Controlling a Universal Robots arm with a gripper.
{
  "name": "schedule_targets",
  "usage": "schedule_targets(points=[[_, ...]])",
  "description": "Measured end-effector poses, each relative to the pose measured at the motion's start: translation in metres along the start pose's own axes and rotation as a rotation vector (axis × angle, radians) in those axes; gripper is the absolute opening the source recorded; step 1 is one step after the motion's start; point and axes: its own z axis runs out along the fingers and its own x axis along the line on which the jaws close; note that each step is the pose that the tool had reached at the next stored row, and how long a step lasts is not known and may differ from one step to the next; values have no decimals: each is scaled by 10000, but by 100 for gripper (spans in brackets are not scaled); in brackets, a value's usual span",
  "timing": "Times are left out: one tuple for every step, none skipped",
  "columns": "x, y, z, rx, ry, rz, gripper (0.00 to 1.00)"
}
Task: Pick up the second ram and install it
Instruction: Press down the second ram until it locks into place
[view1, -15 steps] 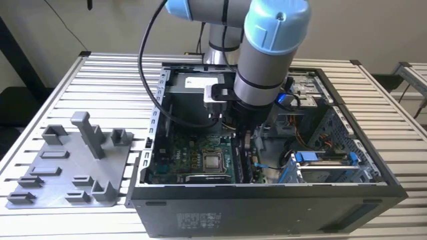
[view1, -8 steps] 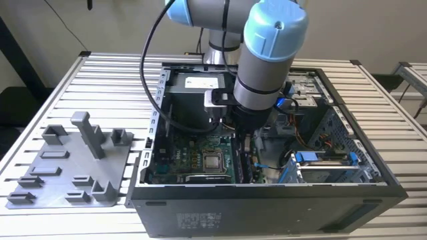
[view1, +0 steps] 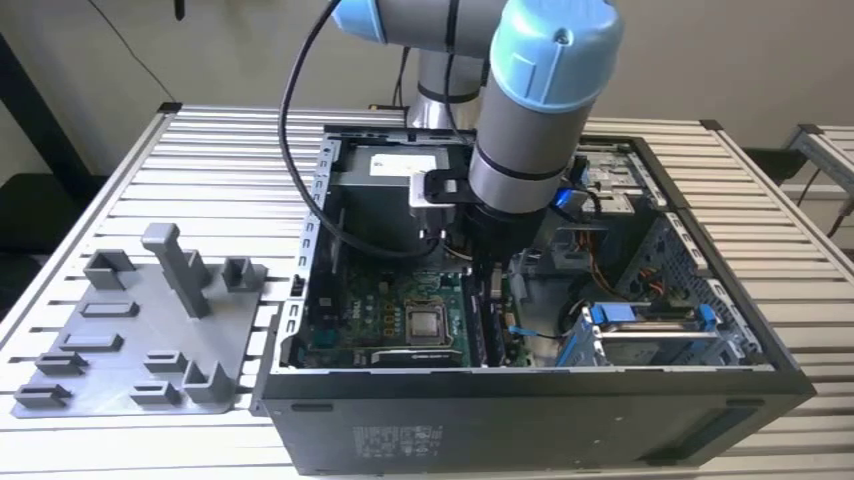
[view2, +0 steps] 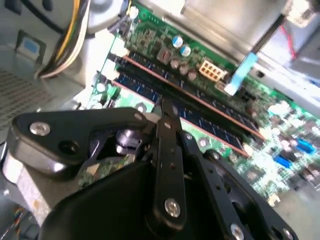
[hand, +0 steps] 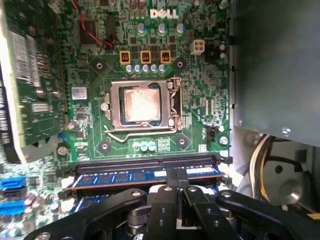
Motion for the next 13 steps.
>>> schedule_targets(points=[[-5, 0, -45, 0, 1, 0, 11], [-11, 0, -90, -1, 4, 0, 11], [-16, 0, -138, 0, 1, -1, 11], [-21, 0, -182, -1, 6, 0, 11], [-27, 0, -229, 0, 3, 0, 11], [-30, 0, -251, 0, 5, -1, 11], [-30, 0, -252, -1, 3, -1, 11], [-30, 0, -252, 0, 2, -1, 11], [-30, 0, -253, 0, 2, -1, 11], [-30, 0, -253, 0, 1, -1, 11], [-30, 0, -255, 0, 4, -1, 11], [-31, 0, -256, -1, 4, -1, 11], [-30, 0, -256, -1, 3, -1, 11]])
